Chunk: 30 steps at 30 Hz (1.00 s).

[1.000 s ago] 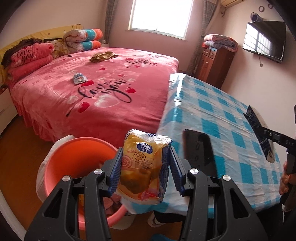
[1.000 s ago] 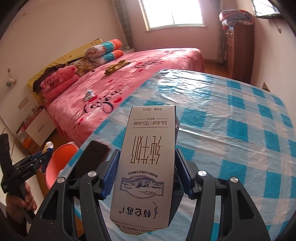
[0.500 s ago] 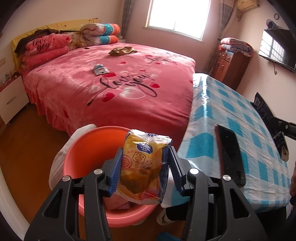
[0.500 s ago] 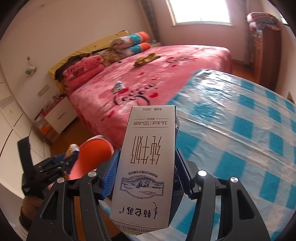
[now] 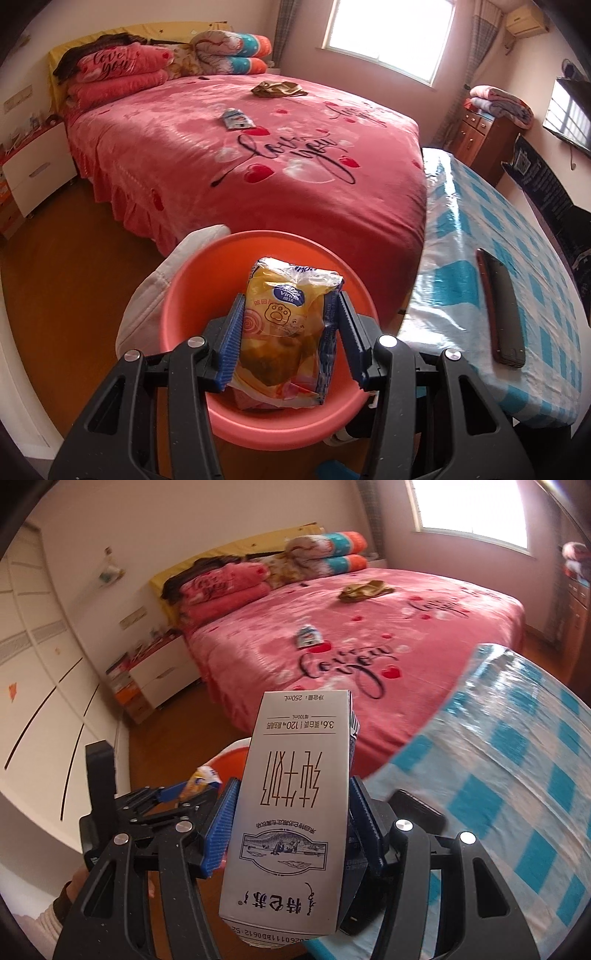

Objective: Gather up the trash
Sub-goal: 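Open both grippers to drop the snack packet and carton into the bucket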

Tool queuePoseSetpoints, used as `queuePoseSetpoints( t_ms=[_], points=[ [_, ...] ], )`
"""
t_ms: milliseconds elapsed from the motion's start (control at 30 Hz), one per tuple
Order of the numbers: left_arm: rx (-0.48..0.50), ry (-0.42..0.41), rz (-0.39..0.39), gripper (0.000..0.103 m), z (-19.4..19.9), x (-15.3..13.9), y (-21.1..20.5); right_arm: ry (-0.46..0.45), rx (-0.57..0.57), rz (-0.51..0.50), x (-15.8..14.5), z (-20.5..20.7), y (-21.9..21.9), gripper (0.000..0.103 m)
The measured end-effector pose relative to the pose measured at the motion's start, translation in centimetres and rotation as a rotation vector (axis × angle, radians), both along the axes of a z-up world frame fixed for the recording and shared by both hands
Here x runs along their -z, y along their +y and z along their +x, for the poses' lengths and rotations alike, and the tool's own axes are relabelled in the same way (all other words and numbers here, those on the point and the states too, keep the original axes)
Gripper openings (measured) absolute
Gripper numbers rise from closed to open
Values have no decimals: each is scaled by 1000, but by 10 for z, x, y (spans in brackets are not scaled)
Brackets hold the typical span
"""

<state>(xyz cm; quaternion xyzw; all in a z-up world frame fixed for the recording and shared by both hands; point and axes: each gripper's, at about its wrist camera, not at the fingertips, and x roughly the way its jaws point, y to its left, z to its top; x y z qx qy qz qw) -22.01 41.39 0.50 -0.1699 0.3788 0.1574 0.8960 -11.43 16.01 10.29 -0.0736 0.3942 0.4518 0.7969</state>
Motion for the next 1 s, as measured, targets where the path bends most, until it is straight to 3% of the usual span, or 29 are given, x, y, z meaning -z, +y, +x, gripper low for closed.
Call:
queuePoseSetpoints(
  t_ms=[600,700,767,900,1000],
  points=[
    [-50,-8,-71,51,-2,17,27,10,-145,-52,24,-19,92,61],
    [-56,-2,-93,56,0,23,32,56,-155,-45,32,-12,99,67],
    [-70,10,-97,64,0,26,34,89,-126,-29,36,-5,95,81],
    [-103,19,-101,82,-2,28,41,98,-77,-26,37,5,79,86],
    [-117,14,-93,88,-3,26,42,90,-40,-13,33,10,63,86]
  ],
)
